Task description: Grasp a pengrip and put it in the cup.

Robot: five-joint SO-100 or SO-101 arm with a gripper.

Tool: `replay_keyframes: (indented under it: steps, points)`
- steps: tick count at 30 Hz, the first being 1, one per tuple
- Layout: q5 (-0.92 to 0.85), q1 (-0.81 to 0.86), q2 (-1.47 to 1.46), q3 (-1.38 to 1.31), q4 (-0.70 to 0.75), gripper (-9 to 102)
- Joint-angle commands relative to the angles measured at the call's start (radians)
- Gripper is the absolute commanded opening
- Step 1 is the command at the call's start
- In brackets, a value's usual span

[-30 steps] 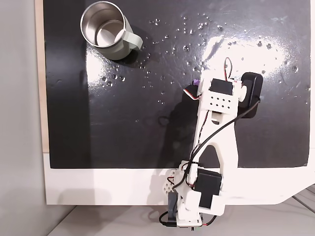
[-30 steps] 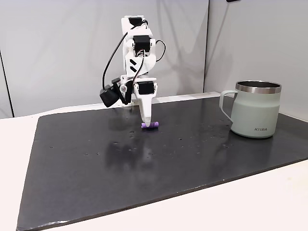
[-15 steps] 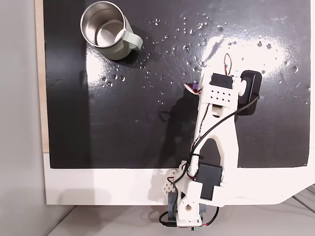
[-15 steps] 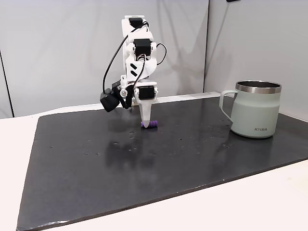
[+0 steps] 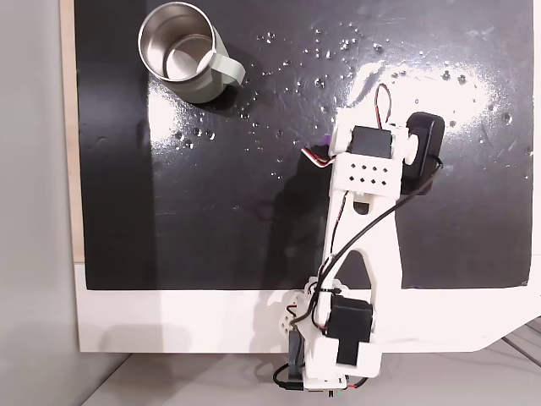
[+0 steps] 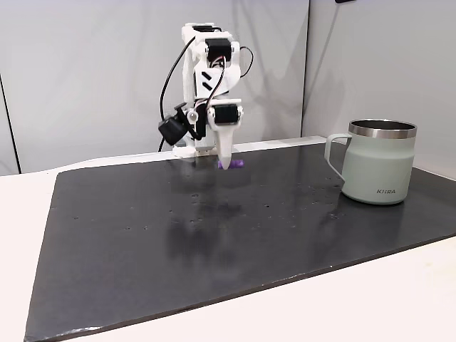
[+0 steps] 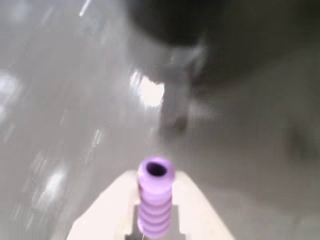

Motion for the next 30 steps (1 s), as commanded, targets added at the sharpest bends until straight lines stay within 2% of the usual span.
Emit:
replay_keyframes:
  steps: [1,10,23,30]
  points:
    - [0.021,-0.063,0.127,-0.132,0.086,0]
    - [0.026,-0.275,0.107,-0.528,0.199,0]
    - [0.018,-0.477,-0.462,-1.330,0.371,0]
    - [0.017,-0.557,-0.581,-1.440,0.328,0]
